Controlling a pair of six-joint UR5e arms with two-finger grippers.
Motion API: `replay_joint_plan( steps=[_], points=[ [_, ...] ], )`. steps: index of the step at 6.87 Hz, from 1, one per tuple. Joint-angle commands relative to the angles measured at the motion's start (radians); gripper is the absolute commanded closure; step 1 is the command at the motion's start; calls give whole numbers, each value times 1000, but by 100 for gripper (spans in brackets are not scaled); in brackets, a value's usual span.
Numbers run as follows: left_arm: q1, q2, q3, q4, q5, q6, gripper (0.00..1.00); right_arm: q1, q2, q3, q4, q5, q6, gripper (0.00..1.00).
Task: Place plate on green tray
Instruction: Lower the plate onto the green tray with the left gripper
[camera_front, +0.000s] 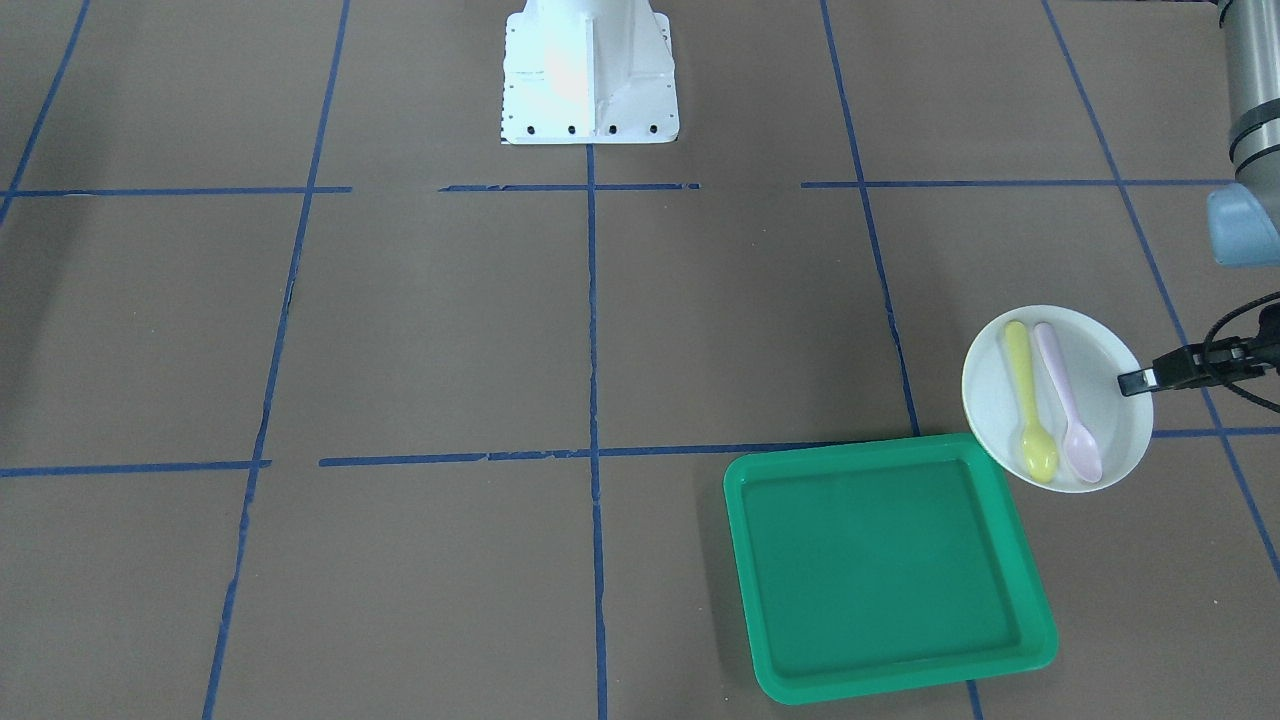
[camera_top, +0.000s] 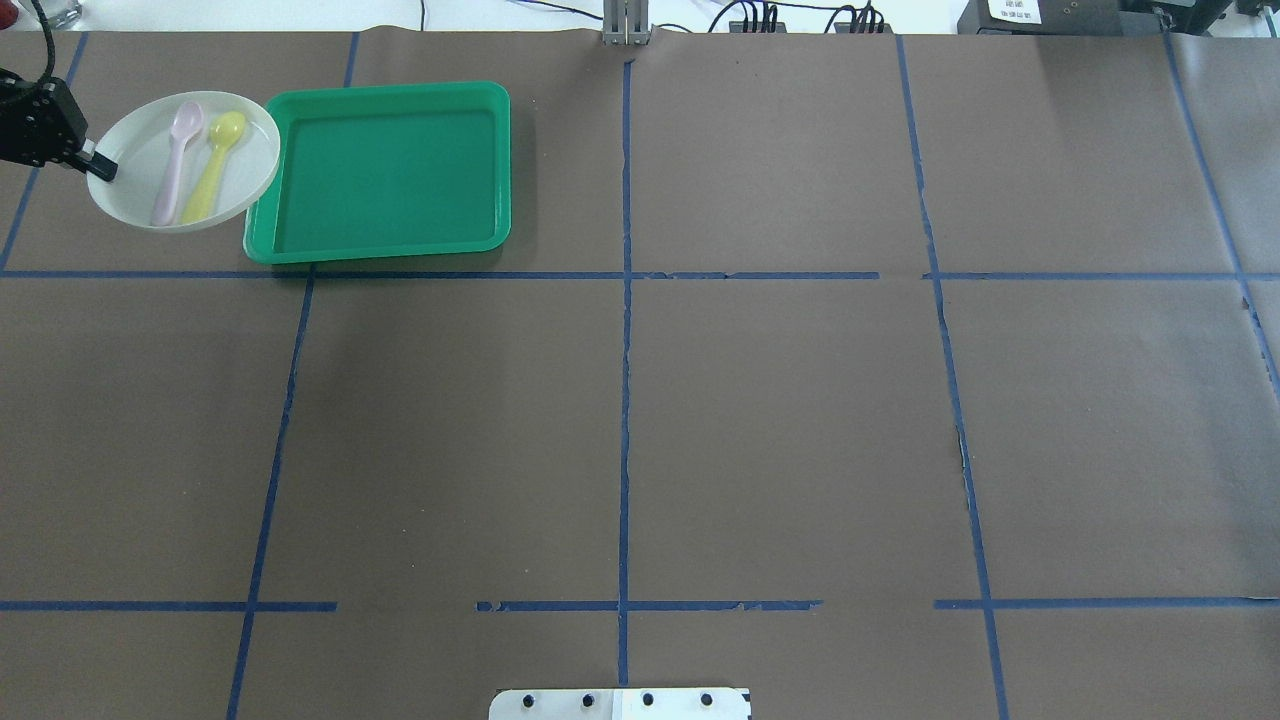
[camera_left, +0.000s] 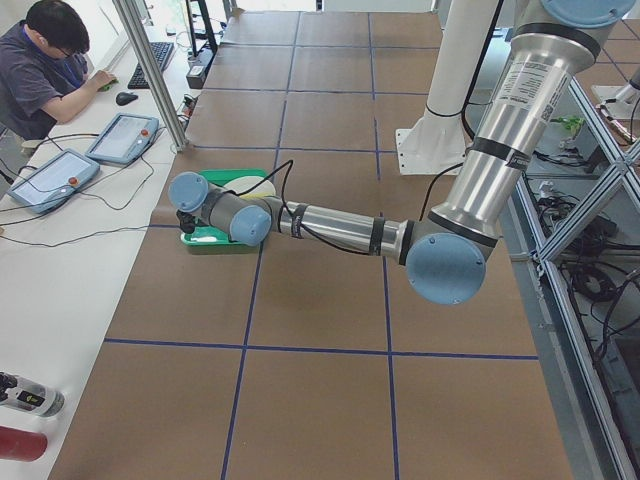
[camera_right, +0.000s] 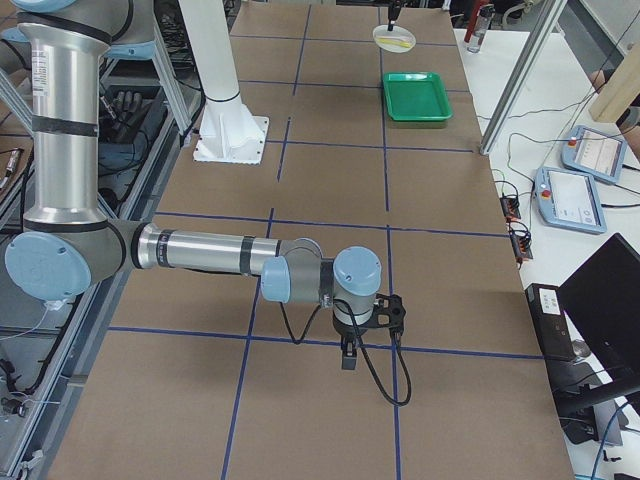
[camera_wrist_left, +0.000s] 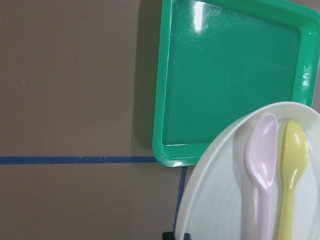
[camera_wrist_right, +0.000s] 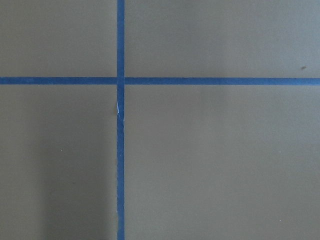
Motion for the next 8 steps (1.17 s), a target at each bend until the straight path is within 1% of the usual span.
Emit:
replay_joint_plan(
  steps=[1,3,4,5,6,7,8],
  points=[
    [53,-26,77,-246,96,-249,100,0,0,0,0,0,0,0],
    [115,-94,127,-359,217,-489,100,0,0,0,0,0,0,0],
    [135,-143,201,-422,243,-587,100,0,0,0,0,0,0,0],
    [147,-172,247,-469,251,-673,100,0,0,0,0,0,-1,0],
    [197,-178,275,-576,353,-807,100,0,0,0,0,0,0,0],
    [254,-184,334,-706,415,-921,100,0,0,0,0,0,-1,0],
    [280,-200,358,-724,471,-969,100,0,0,0,1,0,-1,0]
  ],
)
